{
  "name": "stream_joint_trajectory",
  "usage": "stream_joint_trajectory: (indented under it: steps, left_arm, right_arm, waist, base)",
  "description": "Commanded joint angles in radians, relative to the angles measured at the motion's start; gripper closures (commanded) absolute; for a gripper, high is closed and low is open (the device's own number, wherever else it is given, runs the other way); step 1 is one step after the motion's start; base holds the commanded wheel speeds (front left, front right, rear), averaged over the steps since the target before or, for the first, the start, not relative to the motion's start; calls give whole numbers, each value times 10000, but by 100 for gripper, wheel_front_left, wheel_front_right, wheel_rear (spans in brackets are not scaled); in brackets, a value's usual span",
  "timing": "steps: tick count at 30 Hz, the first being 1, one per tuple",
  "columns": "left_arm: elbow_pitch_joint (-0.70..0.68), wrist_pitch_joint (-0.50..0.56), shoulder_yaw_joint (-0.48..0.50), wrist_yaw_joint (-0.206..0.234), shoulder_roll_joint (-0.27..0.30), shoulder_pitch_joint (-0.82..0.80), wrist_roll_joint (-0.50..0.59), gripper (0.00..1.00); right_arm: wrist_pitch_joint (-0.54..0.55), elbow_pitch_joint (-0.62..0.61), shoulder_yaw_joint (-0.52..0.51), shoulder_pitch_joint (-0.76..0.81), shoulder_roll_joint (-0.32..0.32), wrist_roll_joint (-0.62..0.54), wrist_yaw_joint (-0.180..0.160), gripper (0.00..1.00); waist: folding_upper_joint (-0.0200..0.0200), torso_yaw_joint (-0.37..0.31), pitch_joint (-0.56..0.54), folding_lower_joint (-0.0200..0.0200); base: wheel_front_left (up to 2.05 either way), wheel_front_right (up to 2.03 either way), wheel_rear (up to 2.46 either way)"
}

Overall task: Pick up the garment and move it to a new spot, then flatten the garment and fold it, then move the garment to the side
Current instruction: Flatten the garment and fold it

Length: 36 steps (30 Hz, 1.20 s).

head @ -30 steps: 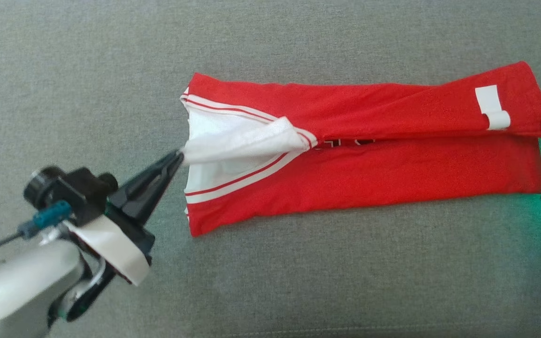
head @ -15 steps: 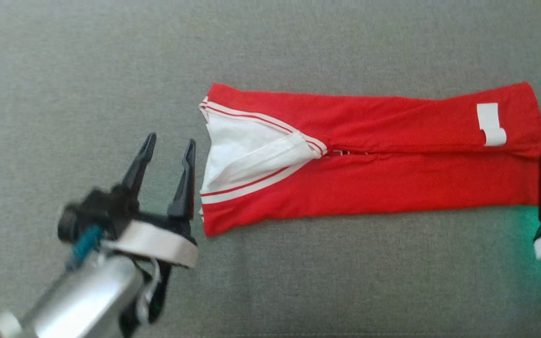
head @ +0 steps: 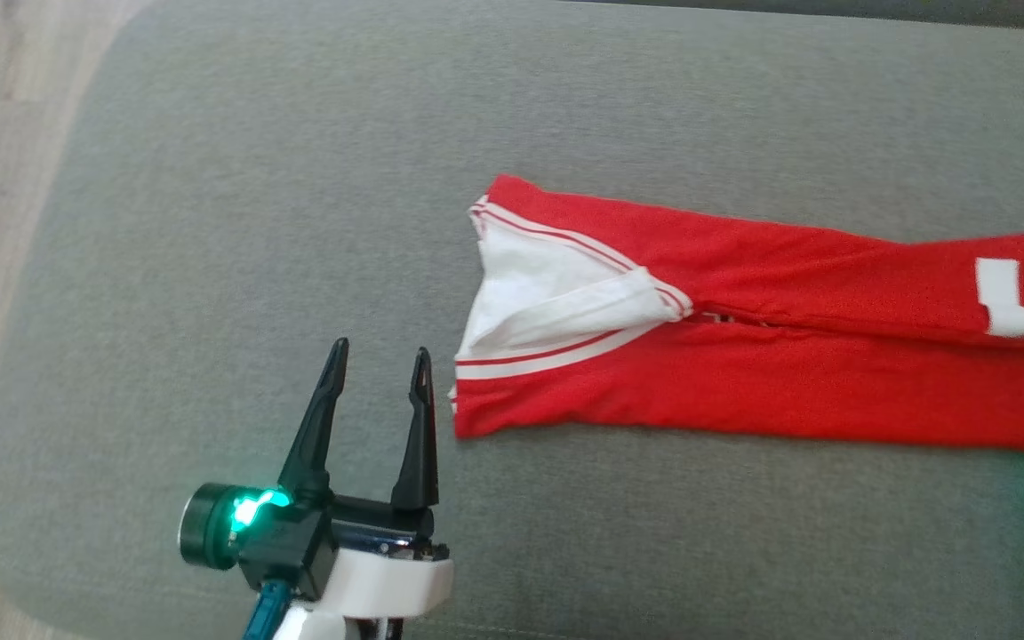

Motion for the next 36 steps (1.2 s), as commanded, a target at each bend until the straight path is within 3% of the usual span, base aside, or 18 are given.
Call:
stream_joint_trajectory:
  steps: [1,7,8,9,11,12,18,27,30,35,36]
  left_arm:
    - [-356,-90,528,-210,-110,-59,340,0]
    - [-369,-91,1132,-1002,-655,230,1054,0]
    - [-370,-91,1236,-1107,-733,276,1132,0]
    - [-367,-91,1337,-1206,-807,321,1205,0]
    - [-368,-91,1546,-1375,-942,405,1337,0]
    - [-363,-91,1641,-1459,-1005,444,1397,0]
    - [-332,-91,2214,-2001,-1359,633,1723,0]
    - [-273,-91,2781,-2512,-1614,783,1920,0]
    - [-220,-91,2895,-2628,-1667,830,1966,0]
    - [-96,-91,2970,-2792,-1741,847,1966,0]
    - [-96,-91,2970,-2792,-1741,847,1966,0]
  right_arm:
    - [132,26,-84,-256,-266,-223,67,0]
    - [851,1083,-680,-366,-162,-676,67,0]
    - [1004,1159,-684,-342,-122,-719,67,5]
    - [1173,1186,-646,-317,-61,-723,67,26]
    - [1398,1067,-548,-281,61,-671,67,95]
    - [1446,961,-511,-264,101,-628,67,100]
    - [1410,225,-724,-239,-134,-502,67,100]
    - [2192,-801,-2056,-590,-1415,-1126,67,100]
    - [2822,-1816,-2167,-728,-1269,-1382,67,100]
    - [4068,-4201,-1977,-631,-331,-1519,67,100]
    - [4068,-4201,-1977,-631,-331,-1519,67,100]
  waist:
    - [-1,273,18,1]
    - [-1,586,2,1]
    - [-1,603,0,1]
    - [-1,611,-1,1]
    - [-1,587,-6,1]
    - [-1,562,-11,1]
    - [-1,227,-130,1]
    - [-1,-214,-294,1]
    - [-1,-311,-383,1]
    - [-1,-319,-576,1]
    - [-1,-319,-576,1]
  base:
    - [0,0,0]
    - [0,0,0]
    - [0,0,0]
    - [0,0,0]
    - [0,0,0]
    - [0,0,0]
    - [0,0,0]
    - [0,0,0]
    - [0,0,0]
    - [0,0,0]
    - [0,0,0]
